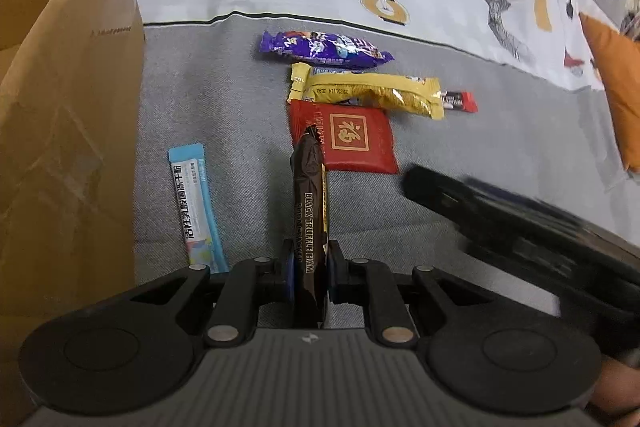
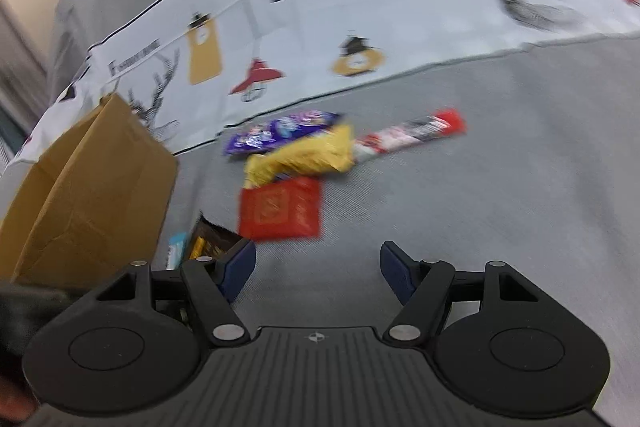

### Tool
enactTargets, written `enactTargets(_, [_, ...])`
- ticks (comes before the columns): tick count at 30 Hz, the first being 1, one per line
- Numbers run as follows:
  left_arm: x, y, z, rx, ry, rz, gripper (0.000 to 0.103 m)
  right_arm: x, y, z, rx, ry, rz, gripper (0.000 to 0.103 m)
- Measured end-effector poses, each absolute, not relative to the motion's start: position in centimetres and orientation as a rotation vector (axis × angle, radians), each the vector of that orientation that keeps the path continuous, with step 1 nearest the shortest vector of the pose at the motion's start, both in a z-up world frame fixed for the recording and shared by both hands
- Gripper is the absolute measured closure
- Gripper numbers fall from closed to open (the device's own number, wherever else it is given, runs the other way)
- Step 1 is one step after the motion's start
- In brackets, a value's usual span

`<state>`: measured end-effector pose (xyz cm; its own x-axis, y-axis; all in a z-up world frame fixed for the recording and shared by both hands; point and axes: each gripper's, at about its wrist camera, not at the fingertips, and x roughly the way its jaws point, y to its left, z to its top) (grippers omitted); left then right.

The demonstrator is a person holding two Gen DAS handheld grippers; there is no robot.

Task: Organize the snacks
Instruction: 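Grasp the dark chocolate bar with the left tool while the right tool grasps the yellow wafer bar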

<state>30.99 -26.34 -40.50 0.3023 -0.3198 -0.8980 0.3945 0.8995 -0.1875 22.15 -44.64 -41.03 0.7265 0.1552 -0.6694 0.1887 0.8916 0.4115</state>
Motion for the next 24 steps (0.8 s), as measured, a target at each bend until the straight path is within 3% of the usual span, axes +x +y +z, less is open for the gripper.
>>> enactTargets(5, [32.4,-25.4,-40.3,-0.028,1.188,-0.394,0.087,26.0,-43.8,-43.1,0.413,0.782,0.04,0.032])
enactTargets(7, [32.8,-25.4,-40.0,-0.029,1.182,-0.393,0.087,26.4,-43.3,-43.1,0.354,0.764,0.025,0.04])
enactTargets(8, [33.0,-25.4,-39.9,-0.026,1.179,-0.393,0.087,26.4,-42.8,-42.9,0.28,0.772,0.0,0.065])
enactTargets(9, [33.1,-25.5,-39.8,-0.027,1.175,-0.392,0.087,26.4,-42.8,-43.0,0.245,0.777,-0.024,0.103])
enactTargets(12, [33.5,-25.3,-39.8,-0.042,1.178,-0.394,0.087,25.9,-44.6,-43.4,0.382,0.783,0.011,0.103])
enactTargets(17, [33.1,-25.2,-39.4,-0.059,1.186,-0.413,0.087,23.6,-43.9,-42.3,0.37,0.808,-0.023,0.103])
enactTargets(20, [33.3,-25.1,-38.9,-0.073,1.178,-0.421,0.087,22.5,-44.6,-40.3,0.33,0.714,0.011,0.099])
enactTargets(22, [33.5,-25.3,-38.5,-0.082,1.169,-0.427,0.087,23.1,-44.5,-39.0,0.228,0.643,0.074,0.089])
enactTargets(24, [33.9,-25.6,-38.3,-0.069,1.159,-0.426,0.087,23.8,-44.4,-38.5,0.153,0.587,0.079,0.051])
